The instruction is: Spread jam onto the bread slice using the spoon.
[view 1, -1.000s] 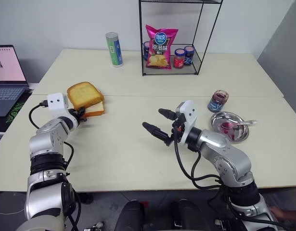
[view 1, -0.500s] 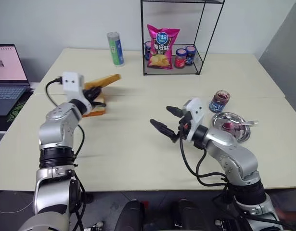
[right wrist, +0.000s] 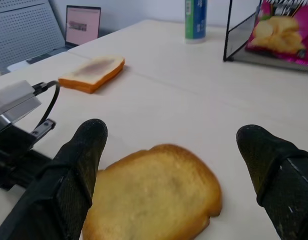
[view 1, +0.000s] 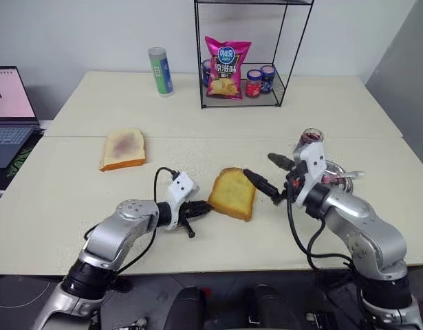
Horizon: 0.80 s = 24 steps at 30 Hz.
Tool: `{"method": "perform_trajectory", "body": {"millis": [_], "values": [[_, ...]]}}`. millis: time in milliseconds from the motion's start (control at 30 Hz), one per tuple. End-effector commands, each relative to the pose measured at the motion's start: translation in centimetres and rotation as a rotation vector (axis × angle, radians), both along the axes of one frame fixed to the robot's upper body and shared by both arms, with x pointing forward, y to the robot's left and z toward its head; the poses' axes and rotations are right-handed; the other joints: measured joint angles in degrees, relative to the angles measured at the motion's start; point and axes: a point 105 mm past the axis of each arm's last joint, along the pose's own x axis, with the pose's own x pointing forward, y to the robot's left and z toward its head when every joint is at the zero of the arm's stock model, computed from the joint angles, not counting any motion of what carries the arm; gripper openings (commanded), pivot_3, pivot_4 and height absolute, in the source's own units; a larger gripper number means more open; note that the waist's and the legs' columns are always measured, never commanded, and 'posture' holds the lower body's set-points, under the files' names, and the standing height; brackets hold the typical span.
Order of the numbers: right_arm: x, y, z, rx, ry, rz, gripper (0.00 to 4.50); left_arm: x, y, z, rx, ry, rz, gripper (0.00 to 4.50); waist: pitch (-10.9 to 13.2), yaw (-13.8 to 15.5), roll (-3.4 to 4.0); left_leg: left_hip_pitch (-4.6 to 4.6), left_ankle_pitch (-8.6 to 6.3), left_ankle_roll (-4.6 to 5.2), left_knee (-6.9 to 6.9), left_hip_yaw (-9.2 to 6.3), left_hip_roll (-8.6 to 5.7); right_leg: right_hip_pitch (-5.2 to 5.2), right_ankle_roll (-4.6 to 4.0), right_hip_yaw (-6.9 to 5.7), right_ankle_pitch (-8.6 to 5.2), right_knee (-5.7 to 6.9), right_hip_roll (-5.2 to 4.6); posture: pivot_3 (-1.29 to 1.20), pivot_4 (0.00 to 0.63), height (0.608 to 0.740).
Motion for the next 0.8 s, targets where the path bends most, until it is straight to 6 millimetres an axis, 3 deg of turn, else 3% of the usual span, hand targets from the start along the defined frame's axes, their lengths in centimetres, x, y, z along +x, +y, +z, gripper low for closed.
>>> {"method": "perform_trajectory", "body": {"millis": [33, 200, 533, 567, 800], "values": [[-2.4, 0.5, -0.4, -0.058, 0.019, 0.117, 4.5, 2.4, 0.6, 1.1, 0.051, -0.14, 0.079, 0.01, 0.0, 0.37, 0.0, -0.01, 0.0, -0.01, 0.01, 0.0, 0.0, 0.0, 0.03, -0.01, 0.02, -0.01, 0.01, 0.0, 0.15, 0.74], [-3.7, -0.6, -2.5, -0.163, 0.08, 0.148, 4.5, 3.7, 0.7, 1.4, 0.034, -0.19, 0.153, 0.01, 0.0, 0.68, 0.0, 0.04, -0.01, -0.01, 0.07, 0.03, 0.08, 0.02, -0.03, 0.0, -0.01, 0.0, 0.08, 0.0, 0.15, 0.74], [-3.0, -1.3, -2.7, -0.161, 0.062, 0.1, 4.5, 4.7, -0.5, 1.7, -0.026, -0.238, 0.225, 0.01, 0.0, 0.92, -0.01, 0.02, -0.01, -0.01, 0.07, 0.02, 0.1, 0.03, 0.14, -0.01, 0.09, -0.02, 0.13, 0.0, 0.15, 0.74], [-3.0, -1.4, -2.7, -0.156, 0.062, 0.095, 4.5, 4.8, -0.4, 1.9, -0.032, -0.242, 0.23, 0.56, 0.0, 0.93, -0.01, 0.02, -0.01, -0.01, 0.07, 0.03, 0.09, 0.03, 0.15, -0.01, 0.09, -0.02, 0.13, 0.0, 0.15, 0.74], [-2.3, -2.1, -2.4, -0.077, 0.064, 0.03, 4.5, 5.3, 1.3, 3.1, -0.059, -0.258, 0.271, 2.12, 0.0, 0.92, -0.01, 0.03, -0.01, -0.01, 0.07, 0.01, 0.12, 0.02, 0.17, -0.03, 0.1, 0.0, 0.16, 0.0, 0.15, 0.74]]}}
